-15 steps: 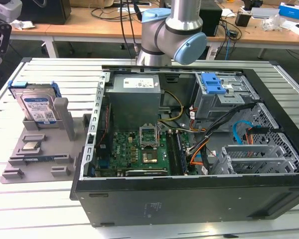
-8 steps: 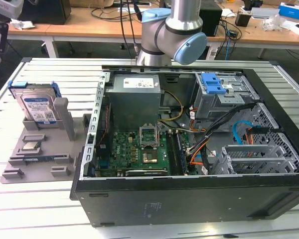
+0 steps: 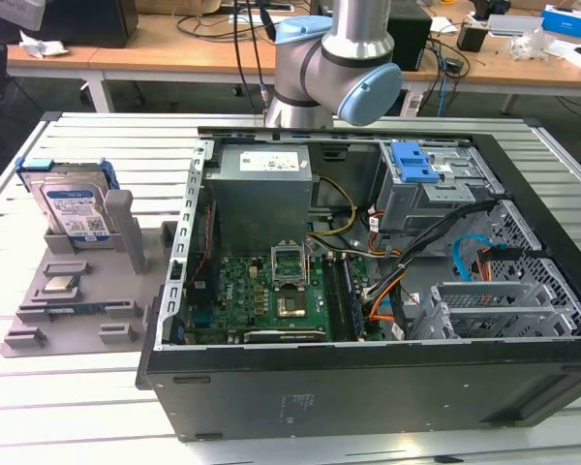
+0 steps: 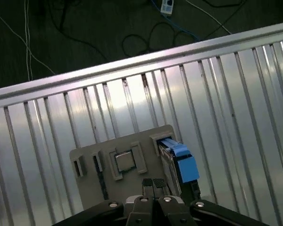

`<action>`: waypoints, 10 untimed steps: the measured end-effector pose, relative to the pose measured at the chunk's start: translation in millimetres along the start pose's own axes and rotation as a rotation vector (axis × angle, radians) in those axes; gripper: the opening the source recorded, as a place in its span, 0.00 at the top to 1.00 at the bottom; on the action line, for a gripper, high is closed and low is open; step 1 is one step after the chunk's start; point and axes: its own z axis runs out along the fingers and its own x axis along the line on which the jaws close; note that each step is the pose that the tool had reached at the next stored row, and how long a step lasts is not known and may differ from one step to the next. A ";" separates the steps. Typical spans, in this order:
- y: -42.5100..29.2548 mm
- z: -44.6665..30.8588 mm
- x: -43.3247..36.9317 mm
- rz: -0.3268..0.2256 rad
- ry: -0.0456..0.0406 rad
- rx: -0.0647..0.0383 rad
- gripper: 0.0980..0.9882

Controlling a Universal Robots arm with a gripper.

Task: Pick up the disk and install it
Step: 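Pick up the disk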

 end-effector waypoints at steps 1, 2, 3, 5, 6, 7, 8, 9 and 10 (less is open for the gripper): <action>0.0 0.0 0.0 -0.024 0.0010 -0.001 1.00; 0.0 0.0 0.0 -0.039 0.0017 -0.001 1.00; 0.0 0.0 0.0 -0.061 0.0027 -0.001 1.00; 0.0 0.0 0.0 -0.086 0.0039 -0.002 1.00; 0.0 0.0 0.0 -0.110 0.0049 -0.003 1.00; 0.0 0.0 0.0 -0.131 0.0059 -0.003 1.00; 0.0 0.0 0.0 -0.157 0.0071 -0.004 1.00; 0.0 0.0 0.0 -0.168 0.0075 -0.004 1.00; 0.0 0.0 0.0 -0.179 0.0080 -0.004 1.00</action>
